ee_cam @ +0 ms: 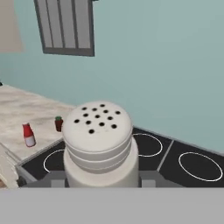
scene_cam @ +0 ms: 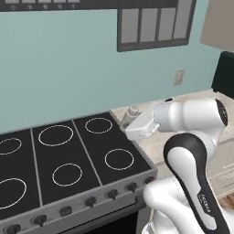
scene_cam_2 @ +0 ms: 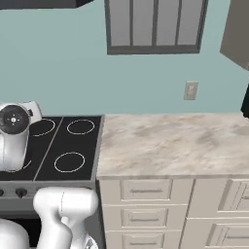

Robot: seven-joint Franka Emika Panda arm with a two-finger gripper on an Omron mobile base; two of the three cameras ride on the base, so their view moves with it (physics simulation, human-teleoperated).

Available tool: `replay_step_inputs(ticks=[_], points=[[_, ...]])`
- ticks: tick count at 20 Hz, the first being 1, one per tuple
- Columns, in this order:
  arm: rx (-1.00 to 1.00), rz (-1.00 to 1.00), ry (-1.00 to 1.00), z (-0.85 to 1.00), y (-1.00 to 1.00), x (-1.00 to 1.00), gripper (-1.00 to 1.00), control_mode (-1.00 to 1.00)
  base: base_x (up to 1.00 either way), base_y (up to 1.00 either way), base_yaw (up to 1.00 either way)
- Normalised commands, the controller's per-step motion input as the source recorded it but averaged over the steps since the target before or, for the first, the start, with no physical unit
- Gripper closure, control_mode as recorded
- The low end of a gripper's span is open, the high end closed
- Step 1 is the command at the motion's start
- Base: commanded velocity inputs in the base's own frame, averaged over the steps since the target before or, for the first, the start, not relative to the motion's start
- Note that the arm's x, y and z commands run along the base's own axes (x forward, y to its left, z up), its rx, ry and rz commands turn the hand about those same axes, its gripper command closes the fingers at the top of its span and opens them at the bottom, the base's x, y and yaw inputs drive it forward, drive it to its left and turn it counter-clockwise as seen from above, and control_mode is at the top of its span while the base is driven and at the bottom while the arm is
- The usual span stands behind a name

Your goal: Collect the paprika, ketchup, and shaker from the cabinet and place them next to the stove.

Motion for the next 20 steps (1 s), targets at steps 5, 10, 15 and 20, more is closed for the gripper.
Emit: replay_step_inputs(ticks=[5,10,15,20], points=[[0.00,0.00,0.00,0.00,0.00,0.00,1.00,1.00,0.75,-0.39,0.30],[0.01,0.05,0.00,-0.02,-0.12,0.14,1.00,-1.00,0.53,-0.28,0.25],[0.07,0.18,0.06,-0.11,-0.86,0.77,1.00,-1.00,0.00,0.00,0.00],[0.04,0.15,0.08,-0.18,-0.89,0.65,1.00,-1.00,0.00,0.00,0.00]])
